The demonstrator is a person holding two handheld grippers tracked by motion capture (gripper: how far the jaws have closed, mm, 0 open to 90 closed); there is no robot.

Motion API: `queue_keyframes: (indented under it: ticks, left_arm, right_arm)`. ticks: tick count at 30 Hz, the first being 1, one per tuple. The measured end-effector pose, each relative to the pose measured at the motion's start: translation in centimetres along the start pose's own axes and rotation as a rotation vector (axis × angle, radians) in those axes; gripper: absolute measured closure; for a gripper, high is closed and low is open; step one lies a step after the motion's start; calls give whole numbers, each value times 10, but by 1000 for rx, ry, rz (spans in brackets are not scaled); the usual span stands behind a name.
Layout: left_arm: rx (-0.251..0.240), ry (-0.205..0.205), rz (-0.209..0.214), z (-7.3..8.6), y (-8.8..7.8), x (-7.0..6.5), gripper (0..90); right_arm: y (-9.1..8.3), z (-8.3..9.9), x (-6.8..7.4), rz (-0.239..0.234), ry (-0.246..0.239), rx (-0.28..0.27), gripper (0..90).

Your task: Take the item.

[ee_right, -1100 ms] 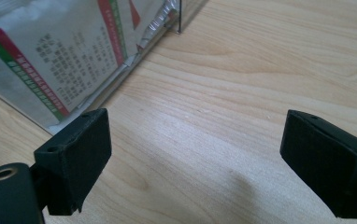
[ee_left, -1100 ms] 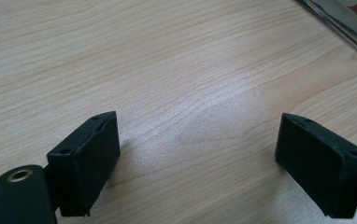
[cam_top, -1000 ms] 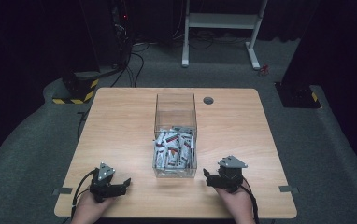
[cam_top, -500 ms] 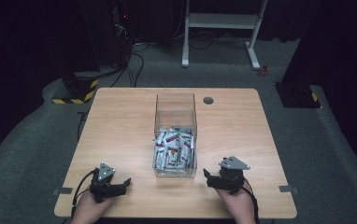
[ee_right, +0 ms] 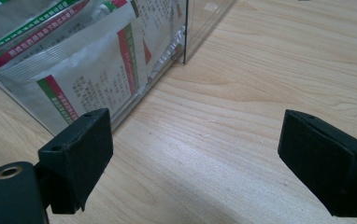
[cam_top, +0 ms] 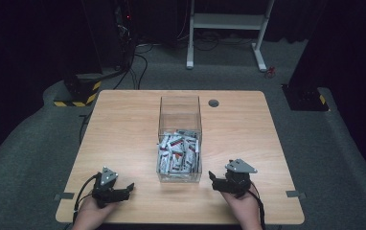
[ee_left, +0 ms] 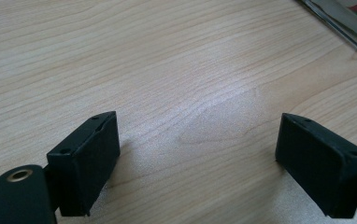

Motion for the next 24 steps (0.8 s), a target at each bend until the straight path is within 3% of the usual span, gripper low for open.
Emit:
queue_keyframes:
  ticks: [24]
  left_arm:
    - [1,-2,9,-2,2,0,138]
  right_arm:
    - [-22,-27,3,-22,19,-97,130]
Point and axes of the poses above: each handheld gripper's, and its own axes: y roughly forward along the jaws, z roughly out of its underside, x roughly to its left, the point moved 10 cm from there along y, roughly forward along the jaws, and after that the axes turned 5 degrees about z, right-handed, at the moved point
